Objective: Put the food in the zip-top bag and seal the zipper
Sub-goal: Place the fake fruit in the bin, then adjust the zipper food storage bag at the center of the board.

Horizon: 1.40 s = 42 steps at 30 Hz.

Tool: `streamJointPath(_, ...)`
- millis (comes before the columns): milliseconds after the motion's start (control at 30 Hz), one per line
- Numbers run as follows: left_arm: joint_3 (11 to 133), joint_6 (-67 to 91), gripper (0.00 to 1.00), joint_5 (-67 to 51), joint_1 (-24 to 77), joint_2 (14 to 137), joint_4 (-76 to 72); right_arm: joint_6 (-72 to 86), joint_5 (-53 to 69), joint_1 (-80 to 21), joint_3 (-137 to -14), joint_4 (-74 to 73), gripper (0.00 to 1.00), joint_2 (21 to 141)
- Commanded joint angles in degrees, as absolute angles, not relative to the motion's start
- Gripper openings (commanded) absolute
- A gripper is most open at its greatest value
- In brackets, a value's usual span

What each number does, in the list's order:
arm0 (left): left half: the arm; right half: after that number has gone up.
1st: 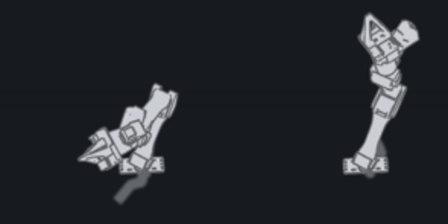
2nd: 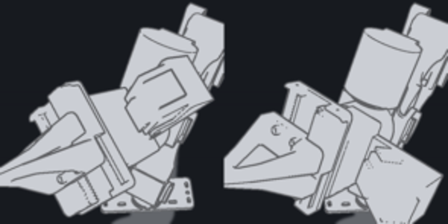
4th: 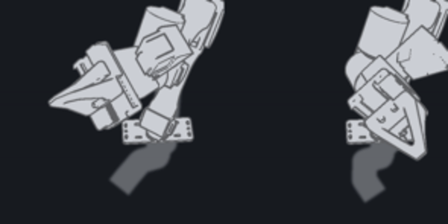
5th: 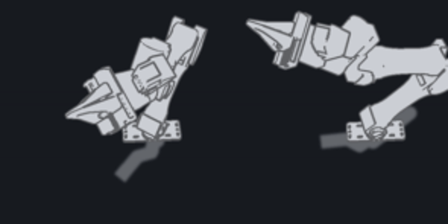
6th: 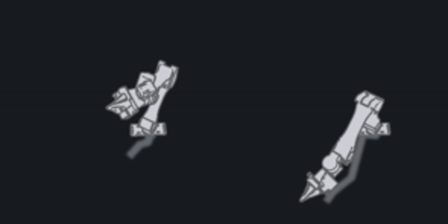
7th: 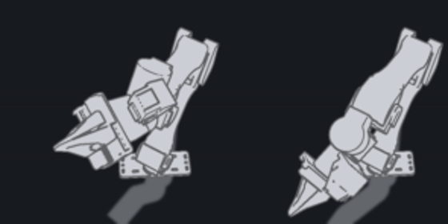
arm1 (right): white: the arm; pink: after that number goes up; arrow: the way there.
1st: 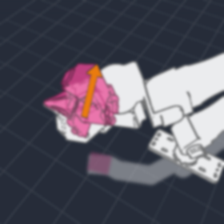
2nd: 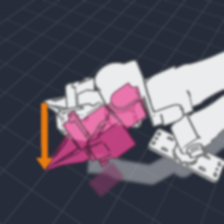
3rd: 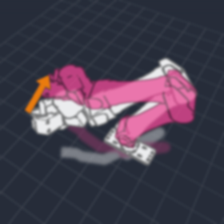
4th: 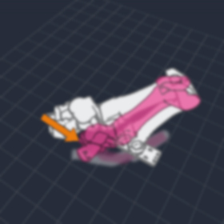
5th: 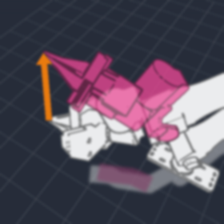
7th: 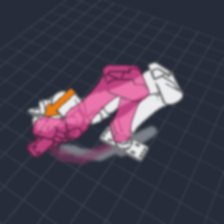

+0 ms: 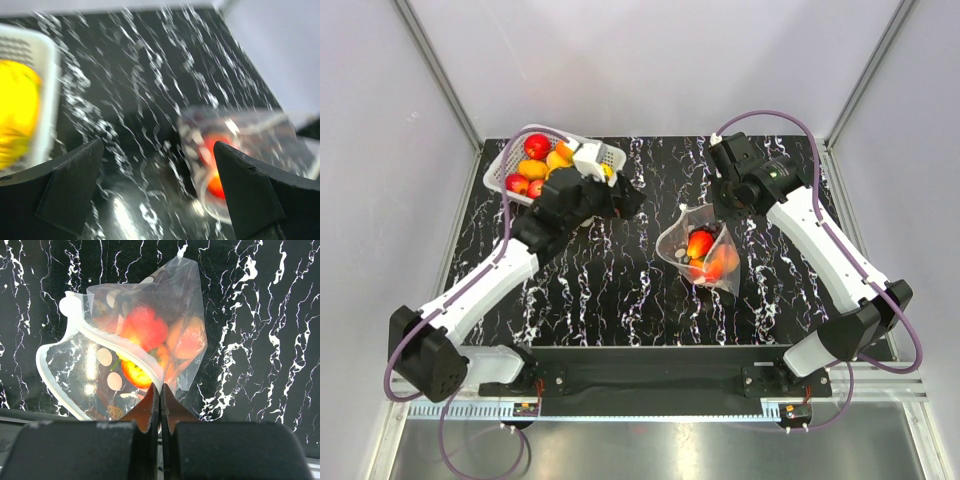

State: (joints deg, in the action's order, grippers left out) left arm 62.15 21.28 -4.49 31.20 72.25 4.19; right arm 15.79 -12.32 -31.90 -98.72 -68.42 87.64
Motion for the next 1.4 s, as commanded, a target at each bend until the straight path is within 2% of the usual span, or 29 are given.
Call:
streamJointPath(0, 62.66, 21.1, 0.99, -5.8, 36.28, 73.29, 1.57, 15.65, -10.81, -32.43, -100.28, -66.71, 0.0, 86.13)
streamJointPath(333, 64.07, 17.22, 0.94, -5.28, 46.23, 80.76, 1.32, 15.47, -10.37, -32.43, -100.37, -66.62, 0.0, 87.01)
streamJointPath(433, 63.81, 18.36, 0.89, -3.08, 47.02, 82.0, 1.93, 15.56, -10.11, -32.43, -100.11, -66.45, 0.0, 87.1)
streamJointPath(467, 63.72, 18.37, 0.8, -2.9, 47.02, 82.87, 1.93, 15.64, -10.11, -32.43, -100.02, -66.45, 0.0, 87.01)
streamJointPath(533, 63.28, 18.63, 0.71, -2.47, 47.11, 83.76, 1.32, 15.73, -9.85, -32.43, -99.93, -66.36, 0.0, 87.1)
streamJointPath(667, 63.89, 19.25, 0.4, -3.87, 47.63, 85.95, 0.88, 16.26, -9.58, -32.43, -99.49, -66.09, 0.0, 87.19)
streamJointPath(700, 64.16, 19.42, 0.19, -3.95, 47.98, 86.39, 0.97, 16.69, -9.41, -32.52, -99.32, -66.01, 0.0, 87.19)
streamJointPath(733, 64.42, 19.95, 0.07, -3.69, 48.16, 86.48, 1.05, 16.96, -8.97, -32.43, -98.97, -65.92, 0.0, 87.19)
streamJointPath(767, 64.95, 20.47, 0.0, -3.52, 48.16, 86.57, 1.23, 17.48, -8.7, -32.52, -98.79, -65.74, 0.0, 87.1)
streamJointPath(1000, 66.01, 25.04, 0.0, -4.22, 48.16, 83.77, 0.35, 20.65, -6.59, -35.15, -98.61, -63.81, 0.0, 87.27)
streamJointPath(1133, 65.39, 26.89, 0.0, -4.13, 48.16, 79.29, 0.44, 21.36, -6.15, -38.49, -102.74, -64.94, 0.0, 88.59)
streamJointPath(1367, 62.75, 27.77, 0.0, 1.48, 47.55, 71.2, 1.05, 23.64, -2.55, -41.31, -104.41, -63.46, 0.0, 88.42)
